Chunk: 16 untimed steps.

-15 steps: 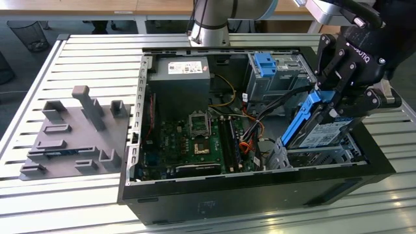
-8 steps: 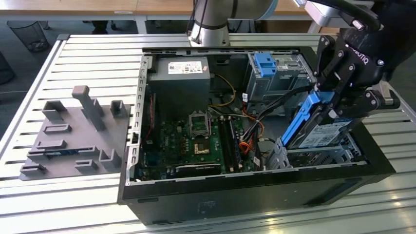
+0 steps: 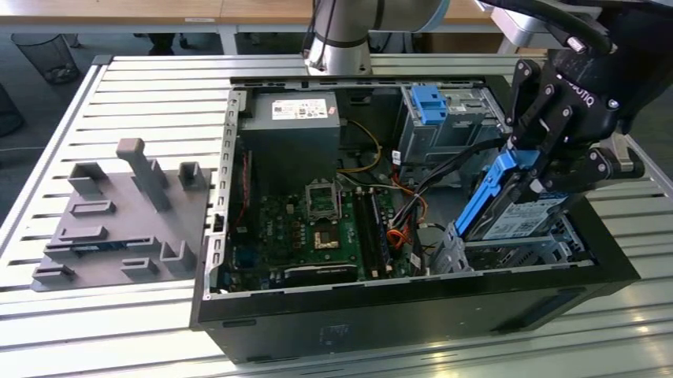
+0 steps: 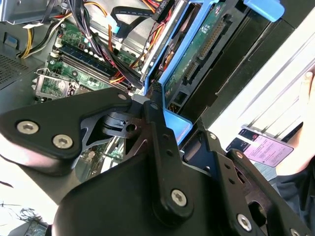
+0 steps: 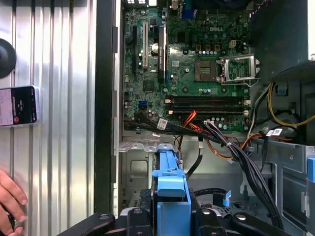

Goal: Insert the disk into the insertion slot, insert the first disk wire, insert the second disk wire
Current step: 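Insert the disk into the insertion slot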

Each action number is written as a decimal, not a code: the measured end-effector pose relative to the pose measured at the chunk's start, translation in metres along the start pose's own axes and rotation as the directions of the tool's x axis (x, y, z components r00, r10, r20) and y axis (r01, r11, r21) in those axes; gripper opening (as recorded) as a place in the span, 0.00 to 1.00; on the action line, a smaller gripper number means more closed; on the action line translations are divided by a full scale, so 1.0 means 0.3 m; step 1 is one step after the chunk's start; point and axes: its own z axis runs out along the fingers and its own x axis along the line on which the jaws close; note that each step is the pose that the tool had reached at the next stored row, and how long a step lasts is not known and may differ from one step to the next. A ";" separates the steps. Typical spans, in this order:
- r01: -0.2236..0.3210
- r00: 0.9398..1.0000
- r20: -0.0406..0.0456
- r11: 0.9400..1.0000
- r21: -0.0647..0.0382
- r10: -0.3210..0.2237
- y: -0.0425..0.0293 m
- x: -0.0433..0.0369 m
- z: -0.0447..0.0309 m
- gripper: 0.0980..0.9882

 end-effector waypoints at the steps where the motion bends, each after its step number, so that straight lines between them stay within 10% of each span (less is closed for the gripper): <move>1: 0.000 1.000 0.000 1.000 0.000 0.000 0.000 0.000 0.001 0.30; 16: 0.000 1.000 0.000 1.000 0.000 0.000 -0.001 0.000 0.019 0.30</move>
